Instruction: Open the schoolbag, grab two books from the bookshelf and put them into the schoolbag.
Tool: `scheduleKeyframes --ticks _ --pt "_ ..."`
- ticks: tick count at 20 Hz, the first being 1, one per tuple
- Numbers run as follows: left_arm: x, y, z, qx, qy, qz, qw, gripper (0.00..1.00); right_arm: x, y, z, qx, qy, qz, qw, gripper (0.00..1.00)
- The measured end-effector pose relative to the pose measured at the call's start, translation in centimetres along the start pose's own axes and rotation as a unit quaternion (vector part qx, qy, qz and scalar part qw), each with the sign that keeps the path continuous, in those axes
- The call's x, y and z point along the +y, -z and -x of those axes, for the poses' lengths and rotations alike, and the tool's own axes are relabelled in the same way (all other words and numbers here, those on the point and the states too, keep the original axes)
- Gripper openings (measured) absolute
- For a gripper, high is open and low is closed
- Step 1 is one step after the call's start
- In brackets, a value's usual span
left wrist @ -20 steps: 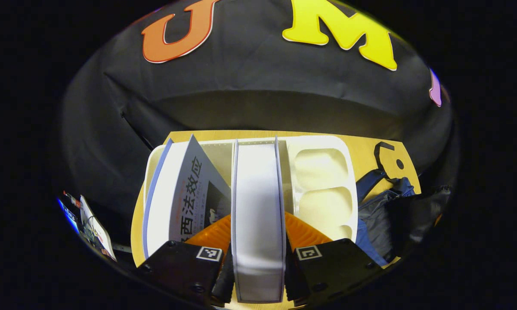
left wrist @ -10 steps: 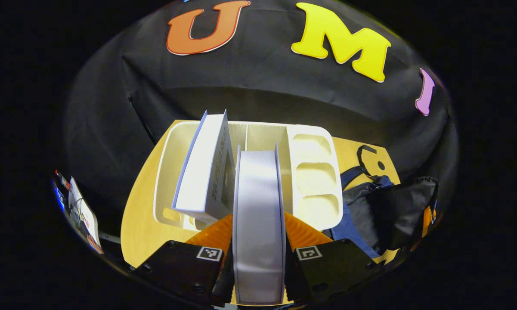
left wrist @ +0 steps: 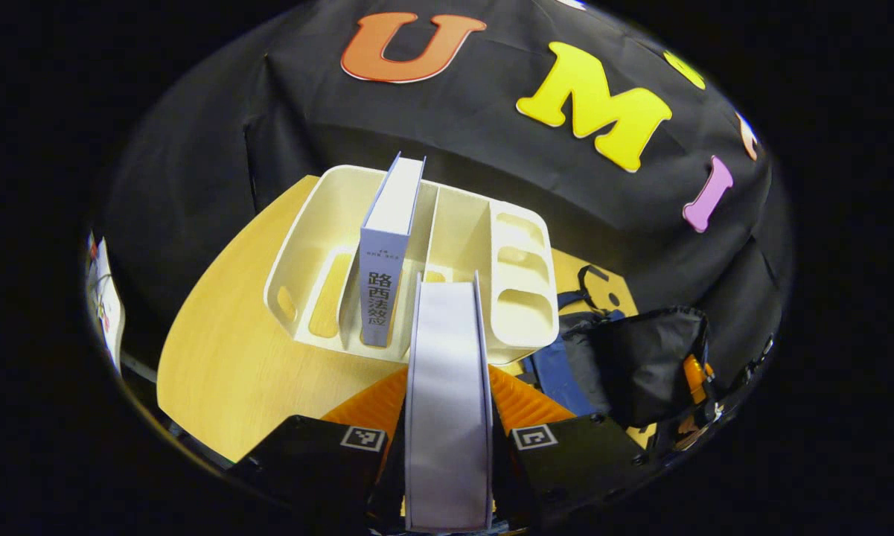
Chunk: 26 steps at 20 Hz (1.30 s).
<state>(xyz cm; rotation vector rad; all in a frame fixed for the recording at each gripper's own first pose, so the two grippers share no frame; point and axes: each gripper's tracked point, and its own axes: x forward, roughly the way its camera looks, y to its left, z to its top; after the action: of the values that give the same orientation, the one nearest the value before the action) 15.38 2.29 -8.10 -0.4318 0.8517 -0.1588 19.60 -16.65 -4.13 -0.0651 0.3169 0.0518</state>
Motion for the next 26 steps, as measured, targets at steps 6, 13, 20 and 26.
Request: scheduleKeyframes --ticks 6,13,20,26 --pt "0.1 2.1 0.1 -0.016 0.038 0.095 0.995 0.48 0.8 0.0 -0.3 0.004 0.0 0.002 1.0 0.05" --pt "-4.1 2.0 0.1 -0.074 0.132 0.2 0.968 0.48 1.0 -1.2 -0.1 -0.011 -0.004 -0.016 1.0 0.05" --pt "-10.0 3.1 -3.9 -0.084 0.213 0.249 0.941 0.47 -0.4 -2.4 0.4 -0.027 -0.003 -0.053 0.998 0.05" --pt "-17.1 4.8 -8.6 -0.051 0.256 0.249 0.933 0.48 -1.0 -3.7 1.2 -0.047 -0.001 -0.052 0.998 0.05"
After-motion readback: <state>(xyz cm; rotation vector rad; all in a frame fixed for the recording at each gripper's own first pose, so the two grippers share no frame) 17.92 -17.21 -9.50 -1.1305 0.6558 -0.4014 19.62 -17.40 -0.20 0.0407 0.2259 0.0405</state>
